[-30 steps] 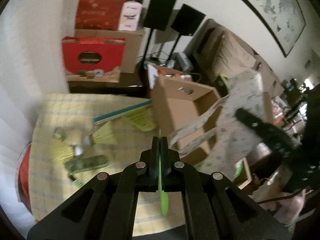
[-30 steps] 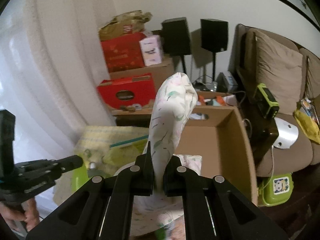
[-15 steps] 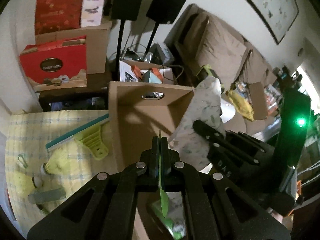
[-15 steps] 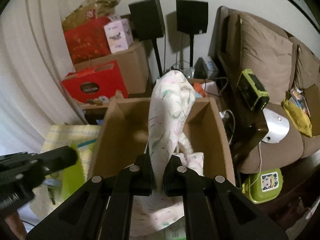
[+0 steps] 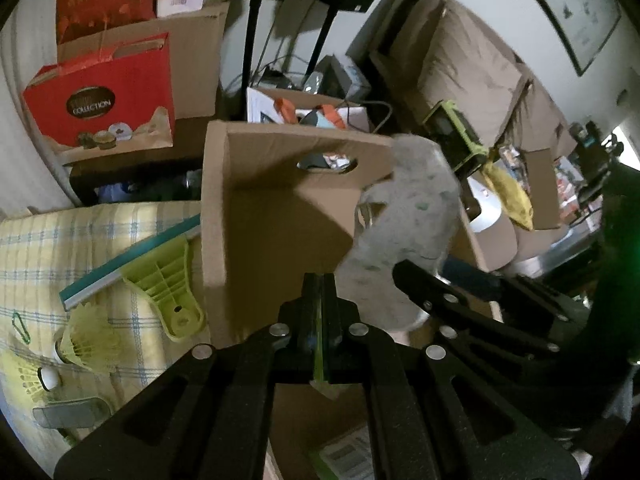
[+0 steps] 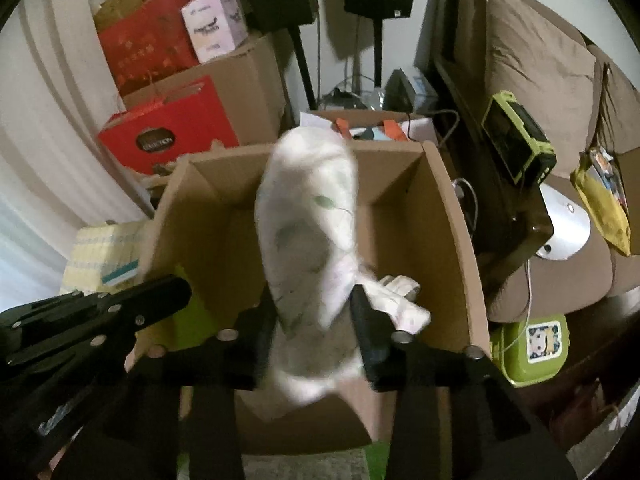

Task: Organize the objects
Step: 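Lower the tote bag into the cardboard box and open the right gripper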

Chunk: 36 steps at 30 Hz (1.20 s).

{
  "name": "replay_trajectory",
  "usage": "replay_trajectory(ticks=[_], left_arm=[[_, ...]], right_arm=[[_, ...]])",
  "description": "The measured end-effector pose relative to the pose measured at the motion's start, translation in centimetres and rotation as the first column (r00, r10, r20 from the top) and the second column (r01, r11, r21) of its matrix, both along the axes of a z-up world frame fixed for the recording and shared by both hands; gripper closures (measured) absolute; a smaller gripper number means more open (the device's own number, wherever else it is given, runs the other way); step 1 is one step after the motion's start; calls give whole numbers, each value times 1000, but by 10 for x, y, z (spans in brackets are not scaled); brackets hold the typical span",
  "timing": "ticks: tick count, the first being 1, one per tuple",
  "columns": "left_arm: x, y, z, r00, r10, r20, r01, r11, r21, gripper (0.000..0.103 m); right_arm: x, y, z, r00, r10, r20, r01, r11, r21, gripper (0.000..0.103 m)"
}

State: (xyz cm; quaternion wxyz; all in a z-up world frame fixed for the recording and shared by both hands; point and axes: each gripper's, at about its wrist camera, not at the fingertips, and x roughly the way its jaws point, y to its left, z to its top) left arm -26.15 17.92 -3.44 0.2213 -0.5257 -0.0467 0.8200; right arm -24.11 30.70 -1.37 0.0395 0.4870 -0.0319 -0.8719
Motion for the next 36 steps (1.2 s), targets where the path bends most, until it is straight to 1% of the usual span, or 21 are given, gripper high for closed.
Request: replay_trajectory(ticks=[1,2,4,6,7,8,9,10,11,15,18,20,22,23,24,25,26,29,31,33,36], left_arm=[[0,0,-2,1000,0,4,0,1000,-2,101],[0,-1,-3,1000,4,7,-4,1000,-3,101],[0,-1,-3,1000,1,11,-1,1000,-5,100],[1,-3,-2,1000,6,9,-6,1000,-9,95],[3,-4,0,1000,6,10,-6,1000,-5,89],[4,-5,2,1000,8,8,-8,1000,-2,79],[5,-7,5,1000,9,4,-9,1000,0,74],[7,-9,8,1000,12,-3,-12,1000,0,63],[9,-12,12,1000,16,-15,-16,1000,-1,57],[16,-23,29,999,19,-45,-19,1000,-2,49],[25,-36,40,997,32,-76,-32,999,-5,36],[29,-44,46,994,45,-98,-47,999,-13,25],[33,-53,51,991,59,-121,-63,998,-28,19],[35,-58,53,989,66,-131,-71,997,-39,15],[37,-63,54,988,70,-139,-78,996,-51,13],[39,-67,55,987,74,-145,-84,995,-62,9],[41,-72,56,985,79,-152,-91,993,-73,5],[46,-88,59,982,99,-161,-115,989,-96,2],[48,-102,58,985,114,-132,-125,989,-81,2],[50,-115,58,985,129,-113,-137,989,-64,2],[56,-135,61,979,155,-134,-167,982,-83,0]], right_arm=[[1,2,0,1000,-2,3,2,1000,1,52],[3,3,0,1000,-6,6,6,1000,4,51],[7,9,3,999,-33,-2,33,999,8,51],[12,16,9,998,-58,-24,58,998,12,50],[14,18,12,998,-59,-34,59,998,6,49],[16,20,15,997,-60,-41,60,998,1,49],[19,21,18,997,-62,-47,62,998,2,49],[22,21,21,997,-59,-54,60,998,6,48],[23,21,24,997,-56,-60,57,998,10,48],[31,20,34,995,-52,-85,55,998,36,47],[38,17,39,994,-43,-96,46,999,28,46],[43,13,42,994,-31,-102,34,999,25,42],[48,7,46,994,-16,-111,20,999,33,30],[50,5,48,993,-10,-115,14,999,36,26],[52,2,50,993,-4,-122,8,999,38,19],[53,0,52,992,-2,-125,7,999,36,16],[55,-2,53,992,0,-128,3,1000,31,16],[57,-8,54,993,7,-115,-6,1000,5,11],[57,-15,54,995,20,-97,-21,1000,-16,2],[59,-22,55,995,35,-94,-39,998,-39,2],[63,-41,58,992,69,-103,-74,996,-49,2]])
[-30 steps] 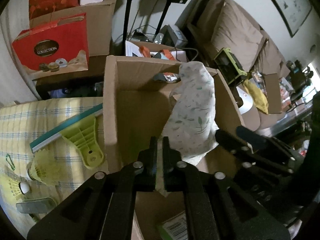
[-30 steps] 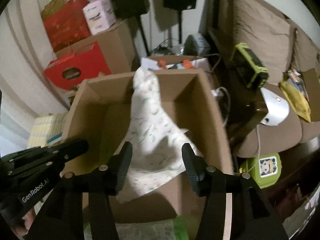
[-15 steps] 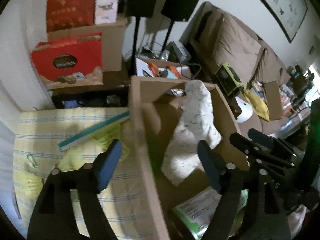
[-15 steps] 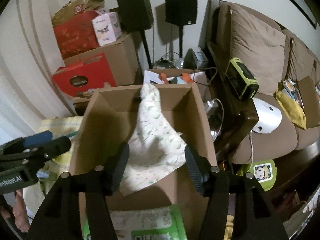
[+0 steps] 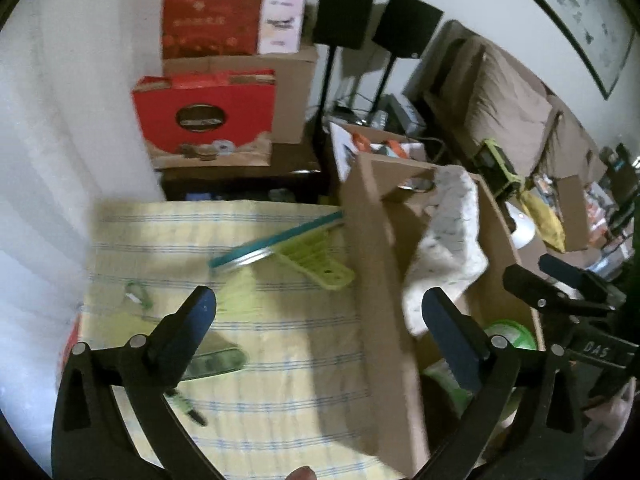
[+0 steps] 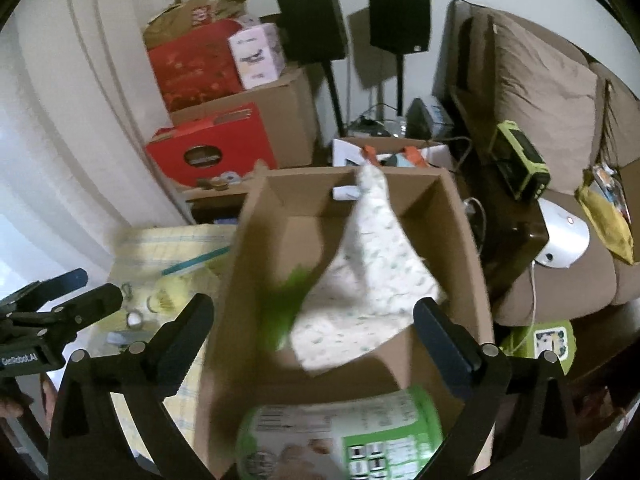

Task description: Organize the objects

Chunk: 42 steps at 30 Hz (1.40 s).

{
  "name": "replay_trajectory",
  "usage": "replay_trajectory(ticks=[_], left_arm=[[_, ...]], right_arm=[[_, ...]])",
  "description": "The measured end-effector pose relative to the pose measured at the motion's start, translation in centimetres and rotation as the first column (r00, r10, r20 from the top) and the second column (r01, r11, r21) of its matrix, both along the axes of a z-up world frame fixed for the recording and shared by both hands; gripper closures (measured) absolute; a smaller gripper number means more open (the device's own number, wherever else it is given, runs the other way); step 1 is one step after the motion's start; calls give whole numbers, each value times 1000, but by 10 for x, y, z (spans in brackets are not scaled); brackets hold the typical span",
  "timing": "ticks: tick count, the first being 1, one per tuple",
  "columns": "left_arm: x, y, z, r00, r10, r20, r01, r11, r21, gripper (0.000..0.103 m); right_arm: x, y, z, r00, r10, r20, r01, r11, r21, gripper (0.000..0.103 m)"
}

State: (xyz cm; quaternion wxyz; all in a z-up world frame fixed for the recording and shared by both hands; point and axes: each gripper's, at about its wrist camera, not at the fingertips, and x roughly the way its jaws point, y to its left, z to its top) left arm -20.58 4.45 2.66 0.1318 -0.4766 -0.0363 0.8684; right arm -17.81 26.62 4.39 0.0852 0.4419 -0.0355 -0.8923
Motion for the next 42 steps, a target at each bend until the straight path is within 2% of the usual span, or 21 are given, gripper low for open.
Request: replay_trajectory(ticks=[5,8,14,18,21,23,24,25,28,31,35,39,41,42], left_arm=[[9,-33,2,999,43,-20,-44,998,-39,0],[13,-49,-2,998,57,-17,-58,996,-66,0],[20,-77,-13,997,71,-19,-73,986,-148,0],[23,-95,-19,996,85,-6,-85,987,-133,0],[26,-108,-23,995,101,3,-100,988,-117,0],[27,-114,-26,994,111,6,-109,986,-125,0],[27,-118,-28,993,115,8,-113,985,-130,0],[27,-119,-30,993,118,10,-115,984,-132,0],[27,-125,-36,992,123,22,-119,983,-137,0],[26,-128,-43,992,125,36,-118,983,-144,0],[24,-131,-52,991,124,50,-116,984,-132,0],[23,-136,-59,989,133,61,-125,986,-110,0],[21,-140,-62,988,139,66,-132,986,-99,0],[21,-142,-63,987,143,69,-136,986,-95,0]], right_arm=[[3,-21,3,998,54,-11,-54,999,3,2],[4,-41,4,995,95,-24,-94,995,43,2],[3,-72,0,986,163,-24,-162,985,60,2],[-2,-93,-6,978,207,-8,-206,975,85,6],[-8,-109,-14,971,237,21,-238,962,132,15],[-15,-121,-21,963,265,52,-270,948,168,23],[-23,-132,-31,956,280,91,-293,935,201,29],[-23,-132,-31,956,280,91,-293,935,201,36],[-32,-148,-46,942,306,138,-333,904,268,45],[-39,-161,-61,928,325,183,-369,874,316,50],[-50,-175,-80,917,326,228,-394,827,401,52],[-62,-187,-101,898,327,294,-433,774,462,52],[-69,-196,-116,888,321,329,-453,733,507,53],[-69,-196,-116,888,321,329,-453,733,507,56]])
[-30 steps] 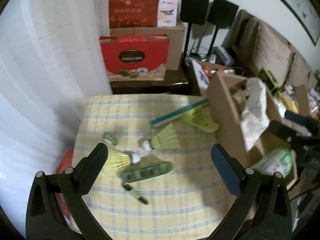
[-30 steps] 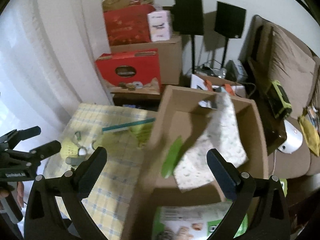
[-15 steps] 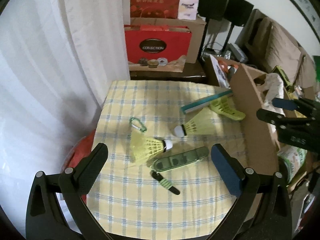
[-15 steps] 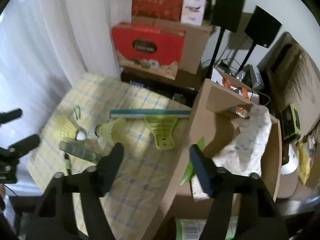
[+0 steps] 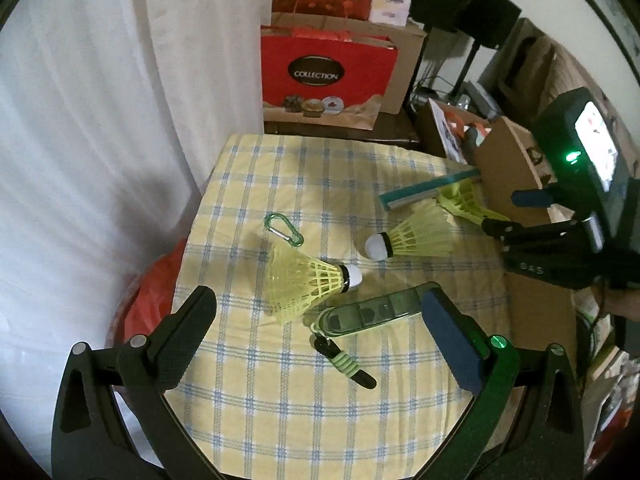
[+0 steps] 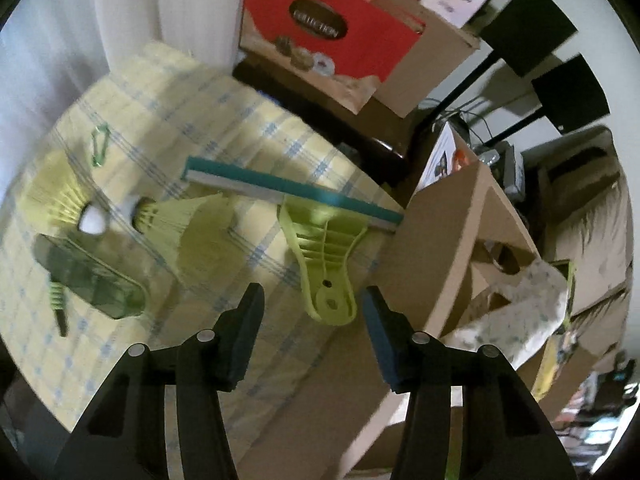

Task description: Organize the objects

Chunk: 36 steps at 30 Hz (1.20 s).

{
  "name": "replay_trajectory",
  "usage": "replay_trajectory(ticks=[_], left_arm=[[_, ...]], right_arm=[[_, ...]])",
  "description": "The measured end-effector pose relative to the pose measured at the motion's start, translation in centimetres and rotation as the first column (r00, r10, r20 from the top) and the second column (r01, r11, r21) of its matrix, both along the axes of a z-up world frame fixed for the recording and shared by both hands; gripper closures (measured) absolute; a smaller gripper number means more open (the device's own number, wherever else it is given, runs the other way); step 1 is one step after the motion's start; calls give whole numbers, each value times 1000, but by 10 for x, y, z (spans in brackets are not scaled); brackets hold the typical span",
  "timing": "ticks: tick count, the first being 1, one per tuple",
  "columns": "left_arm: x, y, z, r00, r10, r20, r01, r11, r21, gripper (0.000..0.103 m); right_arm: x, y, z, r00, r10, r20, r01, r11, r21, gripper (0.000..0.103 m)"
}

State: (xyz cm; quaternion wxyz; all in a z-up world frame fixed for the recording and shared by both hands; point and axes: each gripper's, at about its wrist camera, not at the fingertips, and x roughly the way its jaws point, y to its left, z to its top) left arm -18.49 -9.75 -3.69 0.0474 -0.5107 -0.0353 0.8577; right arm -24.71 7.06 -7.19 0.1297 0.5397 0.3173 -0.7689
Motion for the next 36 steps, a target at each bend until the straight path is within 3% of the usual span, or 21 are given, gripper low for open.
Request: replay_trajectory(ticks=[3,8,12,17,22,27,32,33,34,36], left_arm=[[-2,-8,-6,1000,18,9,-19,1000,23,0],[-2,-16,-13,999,31,20,-32,998,57,0],[-2,-17,-16,999,29,23,-31,997,75,0],[-1,-17,-19,999,26,32,-30,994,107,0],[-1,-16,-22,999,24,42,-30,990,137,0],[-1,-12,-24,998,18,55,-28,981,192,0],[0,-6,-23,998,6,65,-23,964,264,1],[0,-5,-23,998,6,69,-26,957,289,1],[-1,-4,-23,997,9,72,-31,952,305,1],[-2,-3,-23,997,20,79,-46,936,349,1]], right_arm=[[-5,-7,-20,999,20,30,-22,997,78,64],[-8,-14,-44,998,62,30,-67,976,207,67],[-12,-20,-56,996,87,19,-88,960,267,70],[-17,-25,-74,995,102,21,-103,932,348,84],[-17,-26,-77,993,117,9,-112,927,357,87],[-17,-21,-60,994,105,-41,-89,957,275,87],[-24,-11,-23,998,22,-52,-17,995,94,88],[-26,-7,-6,999,-8,-43,8,1000,14,89],[-26,-7,-6,999,-8,-43,8,1000,14,89],[-29,-2,11,999,-32,-29,30,997,-72,89]])
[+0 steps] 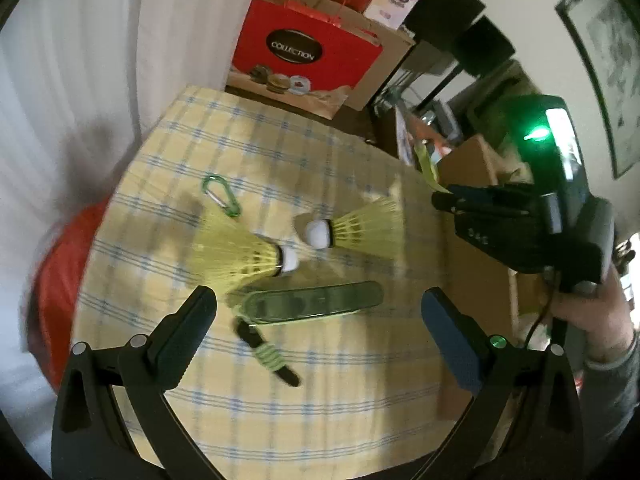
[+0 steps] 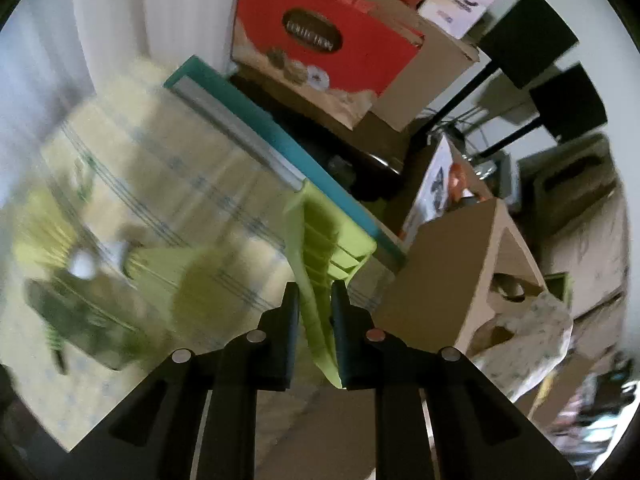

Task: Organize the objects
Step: 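Lift the green squeegee off the table with the right gripper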

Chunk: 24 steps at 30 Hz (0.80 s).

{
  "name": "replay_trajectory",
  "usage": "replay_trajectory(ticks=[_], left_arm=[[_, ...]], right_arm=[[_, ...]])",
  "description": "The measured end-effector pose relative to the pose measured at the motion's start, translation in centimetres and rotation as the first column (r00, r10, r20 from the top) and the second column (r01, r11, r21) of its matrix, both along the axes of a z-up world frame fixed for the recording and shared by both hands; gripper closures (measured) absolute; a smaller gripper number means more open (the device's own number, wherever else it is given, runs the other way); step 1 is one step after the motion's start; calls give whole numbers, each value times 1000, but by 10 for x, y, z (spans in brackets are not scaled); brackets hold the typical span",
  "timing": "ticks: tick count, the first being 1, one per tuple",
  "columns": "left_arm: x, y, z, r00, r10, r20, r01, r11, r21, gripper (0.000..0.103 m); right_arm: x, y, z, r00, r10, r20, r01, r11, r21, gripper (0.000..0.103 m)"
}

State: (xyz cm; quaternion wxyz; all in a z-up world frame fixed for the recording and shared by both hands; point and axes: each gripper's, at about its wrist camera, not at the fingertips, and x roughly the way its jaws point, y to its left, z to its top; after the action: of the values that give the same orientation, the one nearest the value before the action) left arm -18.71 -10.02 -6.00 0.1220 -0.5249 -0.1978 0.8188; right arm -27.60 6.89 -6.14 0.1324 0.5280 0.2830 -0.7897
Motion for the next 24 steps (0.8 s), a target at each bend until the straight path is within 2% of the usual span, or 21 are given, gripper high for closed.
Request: replay_trajectory(ticks=[4,6,8,12,14,17,21,24], left_arm=[[-6,-2,-5,999,38,26,-41,988,147,1],[-10,-5,-13,996,62,62,-76,962,262,1],[-14,-4,-22,992,75,103,-107,930,352,1],[-21,4,-29,989,70,130,-121,892,437,1],[-24,10,-30,988,63,140,-124,867,483,0],[-28,20,-29,988,56,147,-125,846,518,0],[-33,33,-30,987,41,157,-123,820,560,0],[-35,43,-33,985,26,169,-121,804,582,0]], right_arm=[[4,6,28,999,-32,30,36,986,-163,90],[6,16,42,997,-46,70,64,956,-288,91],[8,18,45,996,-46,82,70,946,-317,90],[17,29,47,991,-53,121,98,907,-410,90],[26,36,50,988,-65,137,123,875,-468,90],[33,51,54,983,-86,162,162,818,-551,90],[38,73,64,971,-101,215,222,708,-671,95],[45,87,70,963,-102,250,257,628,-734,94]])
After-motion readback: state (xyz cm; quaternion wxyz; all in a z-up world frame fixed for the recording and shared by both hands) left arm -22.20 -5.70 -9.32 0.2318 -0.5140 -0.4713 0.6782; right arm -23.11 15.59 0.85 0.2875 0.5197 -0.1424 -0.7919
